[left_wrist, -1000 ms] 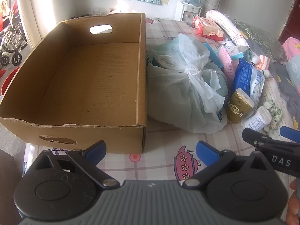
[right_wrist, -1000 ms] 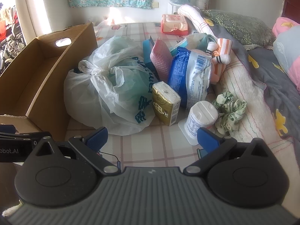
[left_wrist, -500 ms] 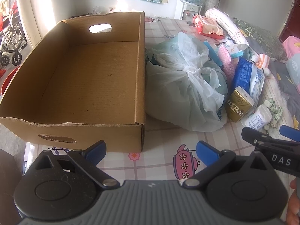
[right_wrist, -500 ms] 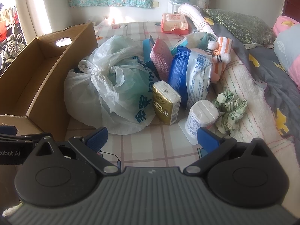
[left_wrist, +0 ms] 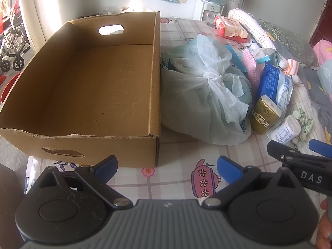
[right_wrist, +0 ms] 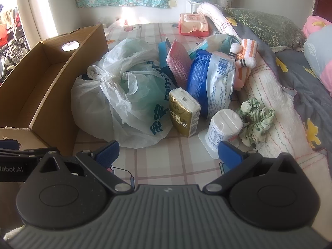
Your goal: Organize soft objects
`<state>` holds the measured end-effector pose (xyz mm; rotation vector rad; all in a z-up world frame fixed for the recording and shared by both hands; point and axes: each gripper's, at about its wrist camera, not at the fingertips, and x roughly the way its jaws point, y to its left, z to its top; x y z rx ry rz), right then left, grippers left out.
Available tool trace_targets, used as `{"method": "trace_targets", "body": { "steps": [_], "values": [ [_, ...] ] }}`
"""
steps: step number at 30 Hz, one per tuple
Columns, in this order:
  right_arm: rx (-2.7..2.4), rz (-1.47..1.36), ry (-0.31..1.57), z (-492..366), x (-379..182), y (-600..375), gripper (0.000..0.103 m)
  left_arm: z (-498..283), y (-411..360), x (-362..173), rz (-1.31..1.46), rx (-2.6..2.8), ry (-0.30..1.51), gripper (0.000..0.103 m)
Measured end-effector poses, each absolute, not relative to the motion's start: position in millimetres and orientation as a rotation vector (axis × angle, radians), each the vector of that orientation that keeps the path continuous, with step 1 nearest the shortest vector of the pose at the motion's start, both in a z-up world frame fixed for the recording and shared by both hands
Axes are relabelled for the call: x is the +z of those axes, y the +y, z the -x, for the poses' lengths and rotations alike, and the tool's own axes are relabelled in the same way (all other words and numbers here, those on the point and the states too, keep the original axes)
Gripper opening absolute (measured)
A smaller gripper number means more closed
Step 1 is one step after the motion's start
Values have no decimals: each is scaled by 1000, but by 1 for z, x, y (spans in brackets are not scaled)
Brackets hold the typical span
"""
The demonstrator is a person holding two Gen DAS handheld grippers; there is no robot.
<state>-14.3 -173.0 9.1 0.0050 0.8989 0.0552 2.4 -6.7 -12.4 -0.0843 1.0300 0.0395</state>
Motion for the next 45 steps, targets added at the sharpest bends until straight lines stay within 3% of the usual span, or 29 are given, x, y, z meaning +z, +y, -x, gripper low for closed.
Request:
{"method": "trace_targets", "body": {
  "steps": [37, 45],
  "values": [
    [55, -24, 901, 13, 6, -179, 102, -5, -14, -15, 66, 32, 1048, 102],
    [22, -70, 848, 24, 13, -197, 102, 7, -37, 2, -39, -100, 972, 103]
  ]
}}
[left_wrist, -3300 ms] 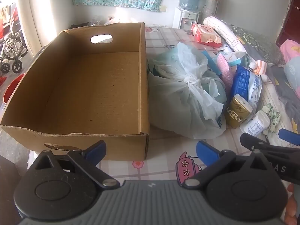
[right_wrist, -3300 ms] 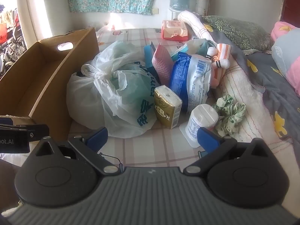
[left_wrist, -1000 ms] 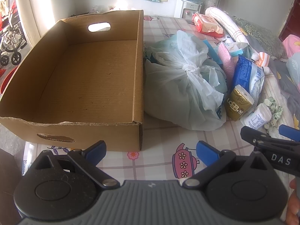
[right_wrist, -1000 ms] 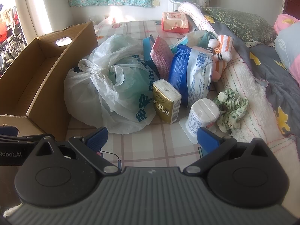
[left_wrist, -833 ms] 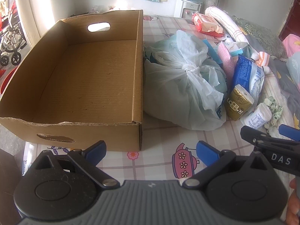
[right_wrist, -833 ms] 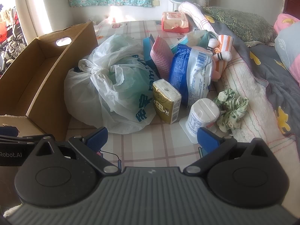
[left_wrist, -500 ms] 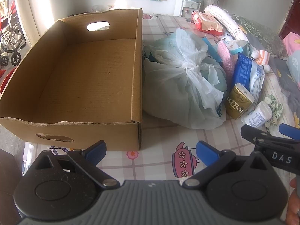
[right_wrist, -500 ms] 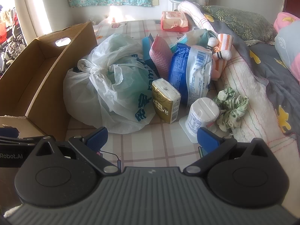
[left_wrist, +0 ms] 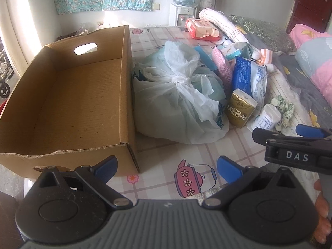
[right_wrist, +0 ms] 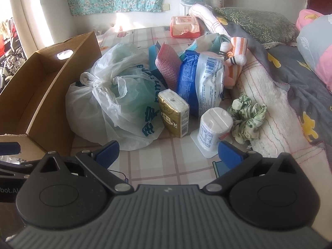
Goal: Organize soft objects
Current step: 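Move the left tool toward the white cotton-swab bag in the pile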
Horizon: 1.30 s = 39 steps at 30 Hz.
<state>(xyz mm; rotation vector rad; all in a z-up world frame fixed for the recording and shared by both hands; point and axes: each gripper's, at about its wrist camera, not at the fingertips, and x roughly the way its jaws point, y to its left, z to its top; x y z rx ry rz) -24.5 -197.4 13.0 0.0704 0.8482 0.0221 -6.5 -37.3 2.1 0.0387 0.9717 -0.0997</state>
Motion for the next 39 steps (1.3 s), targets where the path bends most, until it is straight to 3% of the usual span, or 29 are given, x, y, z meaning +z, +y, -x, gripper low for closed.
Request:
{"method": "trace_targets", "body": {
  "steps": [18, 29, 39],
  "values": [
    [9, -239, 623, 25, 25, -247, 102, -59, -37, 71, -92, -262, 882, 103],
    [8, -367, 542, -32, 28, -269, 102, -152, -54, 99, -29, -428, 848, 103],
    [-20, -422, 515, -113, 23, -283, 102, -239, -103, 100, -144, -496, 791, 102]
  ]
}}
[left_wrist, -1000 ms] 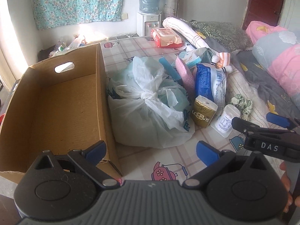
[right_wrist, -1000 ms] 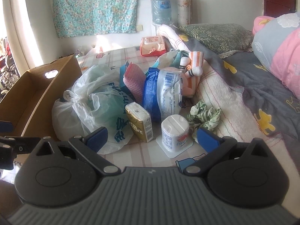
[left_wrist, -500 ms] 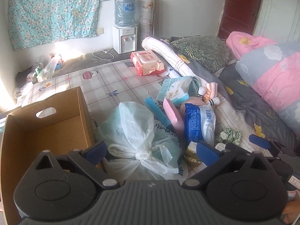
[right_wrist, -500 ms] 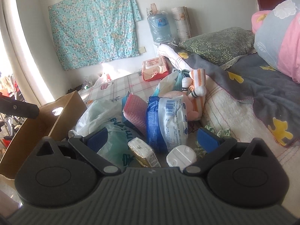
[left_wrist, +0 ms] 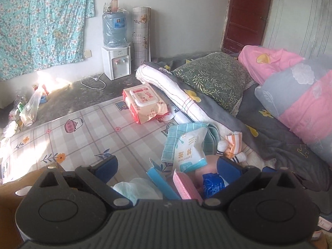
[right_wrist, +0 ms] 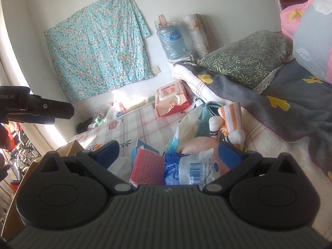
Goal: Organize soft objects
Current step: 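Move the left tool toward the white cotton-swab bag in the pile, then close the left gripper on the white cotton-swab bag and lift it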
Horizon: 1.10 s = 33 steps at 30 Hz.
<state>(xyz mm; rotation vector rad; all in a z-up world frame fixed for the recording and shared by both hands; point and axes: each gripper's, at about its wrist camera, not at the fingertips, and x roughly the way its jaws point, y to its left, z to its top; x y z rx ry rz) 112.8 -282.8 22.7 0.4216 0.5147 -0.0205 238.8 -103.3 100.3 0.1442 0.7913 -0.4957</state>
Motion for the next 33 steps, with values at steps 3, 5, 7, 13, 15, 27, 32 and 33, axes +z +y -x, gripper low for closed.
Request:
{"method": "trace_targets", "body": {
  "steps": [3, 5, 7, 13, 15, 27, 32, 33],
  "values": [
    [-30, -414, 515, -130, 17, -284, 100, -264, -125, 96, -159, -536, 810, 102],
    [-32, -405, 524, -139, 13, -285, 95, -280, -142, 89, -177, -561, 832, 98],
    [-39, -394, 541, -150, 6, -286, 90, -293, -159, 79, -197, -593, 867, 92],
    [-42, -370, 590, -172, -11, -286, 68, -333, -214, 32, -255, -679, 1018, 74],
    [-48, -363, 597, -175, -15, -287, 68, -344, -230, 14, -275, -682, 1077, 70],
    [-70, -376, 625, -191, -31, -296, 64, -383, -259, -43, -353, -610, 1208, 33],
    [-70, -391, 615, -188, -30, -298, 62, -388, -240, -29, -277, -599, 1183, 22],
    [-68, -394, 613, -188, -30, -299, 61, -388, -236, -24, -258, -596, 1172, 22]
  ]
}}
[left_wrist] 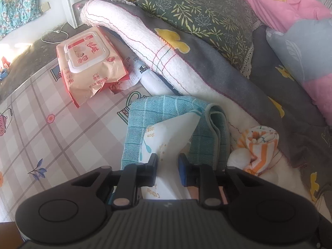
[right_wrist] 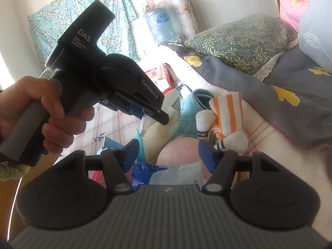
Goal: Organize soft objects
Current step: 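Close the left gripper on the white cotton-swab bag and lift it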
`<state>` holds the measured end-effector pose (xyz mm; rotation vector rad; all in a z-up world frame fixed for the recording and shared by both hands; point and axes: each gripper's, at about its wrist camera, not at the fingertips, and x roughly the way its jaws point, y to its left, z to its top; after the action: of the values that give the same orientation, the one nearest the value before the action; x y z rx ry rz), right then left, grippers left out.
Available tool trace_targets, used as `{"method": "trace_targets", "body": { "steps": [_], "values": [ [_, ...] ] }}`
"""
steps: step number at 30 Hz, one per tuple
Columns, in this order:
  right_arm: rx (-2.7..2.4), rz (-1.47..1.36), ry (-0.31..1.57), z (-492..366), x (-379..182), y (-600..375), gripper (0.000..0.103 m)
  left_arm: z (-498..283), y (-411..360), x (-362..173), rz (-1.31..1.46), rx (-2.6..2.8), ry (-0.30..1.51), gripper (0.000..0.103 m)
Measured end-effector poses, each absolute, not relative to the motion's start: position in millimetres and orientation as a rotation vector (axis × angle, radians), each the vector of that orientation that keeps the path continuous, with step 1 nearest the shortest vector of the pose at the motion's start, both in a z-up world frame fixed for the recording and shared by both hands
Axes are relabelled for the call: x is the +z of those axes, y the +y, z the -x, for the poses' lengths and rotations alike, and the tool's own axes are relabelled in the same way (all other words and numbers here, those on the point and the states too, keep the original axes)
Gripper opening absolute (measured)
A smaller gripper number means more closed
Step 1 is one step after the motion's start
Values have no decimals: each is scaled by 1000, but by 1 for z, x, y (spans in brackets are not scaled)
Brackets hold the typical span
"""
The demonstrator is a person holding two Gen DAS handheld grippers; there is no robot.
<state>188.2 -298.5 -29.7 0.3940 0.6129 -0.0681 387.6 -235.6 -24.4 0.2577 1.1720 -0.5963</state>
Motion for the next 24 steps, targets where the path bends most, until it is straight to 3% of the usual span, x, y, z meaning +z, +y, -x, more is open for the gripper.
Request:
{"method": "trace_targets", "body": {
  "steps": [9, 19, 24],
  "values": [
    [-24, -476, 536, -161, -13, -302, 61, -366, -201, 40, -86, -664, 1061, 21],
    [164, -887, 416, -122, -14, -352, 63, -310, -152, 89, 122, -789, 1005, 20],
    [346, -1074, 332, -115, -13, -359, 74, -282, -122, 105, 237, -861, 1007, 20]
  ]
}}
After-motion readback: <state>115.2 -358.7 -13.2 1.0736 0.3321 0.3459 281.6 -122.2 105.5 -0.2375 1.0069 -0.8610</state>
